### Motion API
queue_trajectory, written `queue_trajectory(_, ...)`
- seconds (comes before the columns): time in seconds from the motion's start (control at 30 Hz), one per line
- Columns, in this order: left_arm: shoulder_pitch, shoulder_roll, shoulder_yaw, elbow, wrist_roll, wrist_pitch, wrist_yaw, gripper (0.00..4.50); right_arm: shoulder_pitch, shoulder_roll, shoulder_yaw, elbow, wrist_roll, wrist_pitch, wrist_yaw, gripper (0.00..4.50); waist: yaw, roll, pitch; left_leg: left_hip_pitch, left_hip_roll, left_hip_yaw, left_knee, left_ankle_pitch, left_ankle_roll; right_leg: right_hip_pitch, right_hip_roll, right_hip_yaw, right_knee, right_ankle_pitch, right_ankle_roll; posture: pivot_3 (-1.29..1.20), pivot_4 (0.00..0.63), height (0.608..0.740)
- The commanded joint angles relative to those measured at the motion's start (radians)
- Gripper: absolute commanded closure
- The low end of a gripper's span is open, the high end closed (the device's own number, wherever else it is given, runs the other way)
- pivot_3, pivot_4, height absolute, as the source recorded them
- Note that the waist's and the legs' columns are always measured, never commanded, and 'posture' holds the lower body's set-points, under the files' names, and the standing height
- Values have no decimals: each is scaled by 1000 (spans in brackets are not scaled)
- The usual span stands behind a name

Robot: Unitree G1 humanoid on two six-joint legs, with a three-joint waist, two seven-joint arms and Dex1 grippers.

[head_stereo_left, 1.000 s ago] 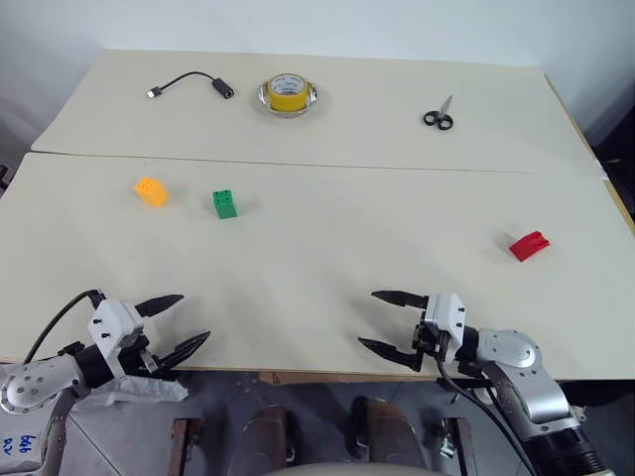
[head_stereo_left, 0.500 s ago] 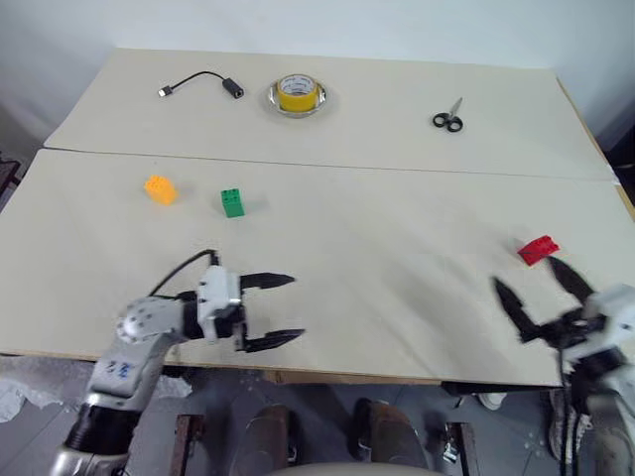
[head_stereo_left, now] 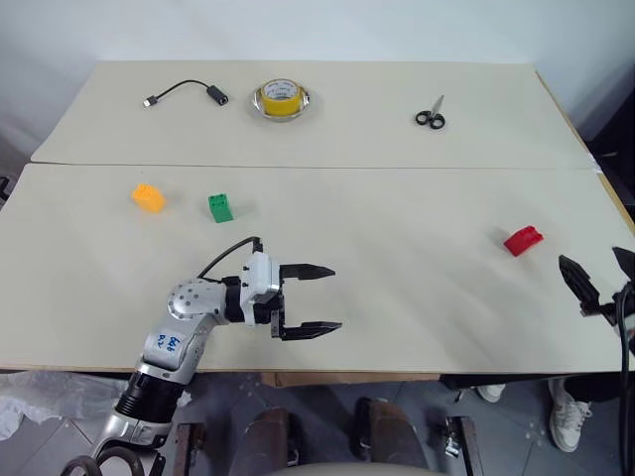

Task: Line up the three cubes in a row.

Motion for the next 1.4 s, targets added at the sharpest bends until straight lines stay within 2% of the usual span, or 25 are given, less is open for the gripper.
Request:
queue_trajectory(0.03, 18, 2, 15, -9, 14, -38, 6, 122, -80, -68, 50, 78, -30, 53, 59, 0, 4, 0, 0, 0, 0, -1, 0, 0, 0, 0, 0, 0, 0, 0, 0, 0, 150, 740)
queue_trajectory(0.2, 47, 7, 17, -12, 38, -77, 17, 122, -213, -127, 147, 208, -76, 98, 144, 0, 3, 0, 0, -1, -1, 0, 0, -1, 1, 0, 0, -2, -2, 0, 1, 0, 150, 740)
queue_trajectory(0.37, 81, 10, 23, -32, 46, -80, 44, 122, -344, -128, 256, 347, -155, 84, 206, 0, -2, 0, 0, -1, -1, 0, 0, -1, 1, 0, 0, -2, -2, 1, 1, 0, 150, 740)
queue_trajectory(0.5, 86, 19, 26, -33, 49, -79, 50, 0, -399, -114, 291, 423, -190, 41, 232, 942, 0, 0, 0, -2, 0, 0, 1, -1, 1, 0, 0, -2, -2, 1, 1, 0, 150, 740)
queue_trajectory(0.7, 81, 37, 37, -24, 46, -81, 48, 0, -469, -90, 319, 526, -236, -73, 259, 2941, -4, 0, 0, -2, 0, 0, 1, -1, 1, 0, 0, -2, -2, 1, 2, 0, 150, 740)
queue_trajectory(0.73, 80, 40, 39, -23, 47, -82, 50, 0, -475, -88, 325, 530, -238, -85, 276, 3021, -4, 0, 0, -2, 0, 0, 1, -1, 1, 0, 0, -2, -3, 1, 2, 0, 150, 740)
queue_trajectory(0.83, 81, 54, 63, -11, 42, -90, 51, 0, -479, -88, 382, 454, -257, -180, 391, 3017, -4, 0, 0, -2, 0, 0, 1, -1, 1, 0, 0, -2, -3, 1, 2, 0, 150, 740)
queue_trajectory(0.93, 98, 79, 100, -3, 19, -94, 33, 0, -505, -85, 490, 309, -248, -249, 592, 3017, -8, 0, 0, -2, 0, 0, 0, -1, 1, 0, 0, -2, -3, 1, 2, 0, 150, 740)
queue_trajectory(1.07, 127, 107, 149, 13, 3, -103, 16, 0, -609, -56, 630, 191, -234, -119, 746, 3017, -18, 1, 1, -2, 1, 0, 0, -1, 1, -1, 1, -2, -2, 1, 2, 0, 150, 740)
queue_trajectory(1.23, 163, 139, 182, 14, 11, -112, 9, 0, -752, 56, 774, 158, -289, 2, 766, 3017, -15, 0, 1, -3, 1, -2, 1, -1, 1, -1, -1, -2, -3, 1, 1, 0, 150, 740)
queue_trajectory(1.4, 192, 140, 195, -23, 10, -103, 29, 0, -774, 135, 824, 192, -332, -8, 744, 3017, -1, 0, 1, -7, -1, -7, 2, -1, 1, -1, -2, -3, -4, 1, 1, 0, 150, 740)
